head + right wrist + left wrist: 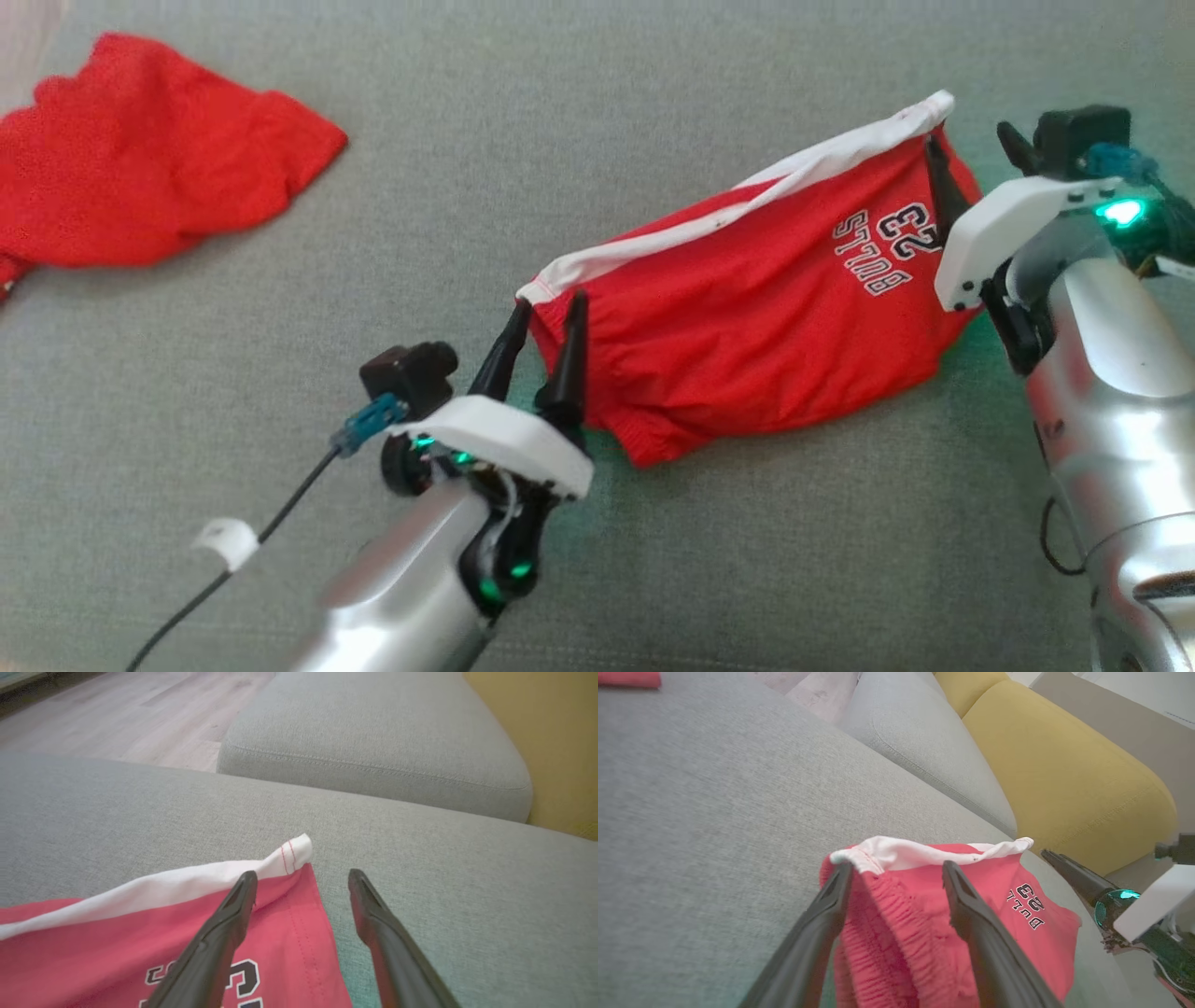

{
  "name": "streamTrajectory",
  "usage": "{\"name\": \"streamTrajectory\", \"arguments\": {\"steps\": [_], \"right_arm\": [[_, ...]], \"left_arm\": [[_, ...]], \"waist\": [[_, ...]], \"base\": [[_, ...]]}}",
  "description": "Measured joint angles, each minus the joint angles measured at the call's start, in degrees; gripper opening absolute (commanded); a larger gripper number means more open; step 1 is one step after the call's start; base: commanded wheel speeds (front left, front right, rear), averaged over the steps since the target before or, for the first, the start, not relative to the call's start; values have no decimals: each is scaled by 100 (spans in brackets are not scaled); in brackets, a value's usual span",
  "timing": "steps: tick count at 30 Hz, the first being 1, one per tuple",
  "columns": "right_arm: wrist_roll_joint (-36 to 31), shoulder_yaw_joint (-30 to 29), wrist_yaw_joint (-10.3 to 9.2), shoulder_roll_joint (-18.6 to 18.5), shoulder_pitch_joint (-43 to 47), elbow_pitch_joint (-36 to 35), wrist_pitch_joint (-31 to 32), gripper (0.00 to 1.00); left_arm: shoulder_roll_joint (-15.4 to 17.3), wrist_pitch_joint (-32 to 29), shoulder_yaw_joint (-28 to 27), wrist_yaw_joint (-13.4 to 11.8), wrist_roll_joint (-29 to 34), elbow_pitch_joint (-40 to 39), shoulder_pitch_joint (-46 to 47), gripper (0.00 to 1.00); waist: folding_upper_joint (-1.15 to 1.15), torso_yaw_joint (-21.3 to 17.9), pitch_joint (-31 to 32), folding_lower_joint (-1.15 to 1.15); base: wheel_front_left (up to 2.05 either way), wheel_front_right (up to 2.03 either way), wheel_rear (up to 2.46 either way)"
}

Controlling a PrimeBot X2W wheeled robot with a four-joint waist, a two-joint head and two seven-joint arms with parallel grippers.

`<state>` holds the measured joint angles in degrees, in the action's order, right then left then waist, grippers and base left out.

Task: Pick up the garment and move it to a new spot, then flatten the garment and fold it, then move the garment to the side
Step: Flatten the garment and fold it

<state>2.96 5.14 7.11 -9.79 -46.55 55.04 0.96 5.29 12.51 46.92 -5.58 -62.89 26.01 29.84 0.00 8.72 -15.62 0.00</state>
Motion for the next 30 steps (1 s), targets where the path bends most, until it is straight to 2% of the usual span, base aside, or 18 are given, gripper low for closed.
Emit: {"name": "streamTrajectory", "arguments": {"steps": [5,13,22,25,30], "right_arm": [[157,27,0,-15,27,285,-159,100],[537,53,0,-203,304,690,-168,100],[1099,109,0,-416,382,956,283,100],[1233,134,0,-460,375,1013,446,100],[1441,192,0,-527,365,1138,724,100]], "left_arm": [[521,-192,153,-176,105,-457,-407,100],[1277,-24,175,-768,680,-1338,-916,100],[1605,126,-125,-1419,1165,-1974,-1266,100],[1695,156,-315,-1562,1261,-2108,-1316,100],[1741,177,-632,-1659,1290,-2348,-1500,100]], "waist": [[0,-28,306,0],[0,-12,800,-1],[0,261,742,0],[0,364,595,1],[0,523,404,1]], "base": [[0,0,0],[0,0,0],[0,0,0],[0,0,0],[0,0,0]]}}
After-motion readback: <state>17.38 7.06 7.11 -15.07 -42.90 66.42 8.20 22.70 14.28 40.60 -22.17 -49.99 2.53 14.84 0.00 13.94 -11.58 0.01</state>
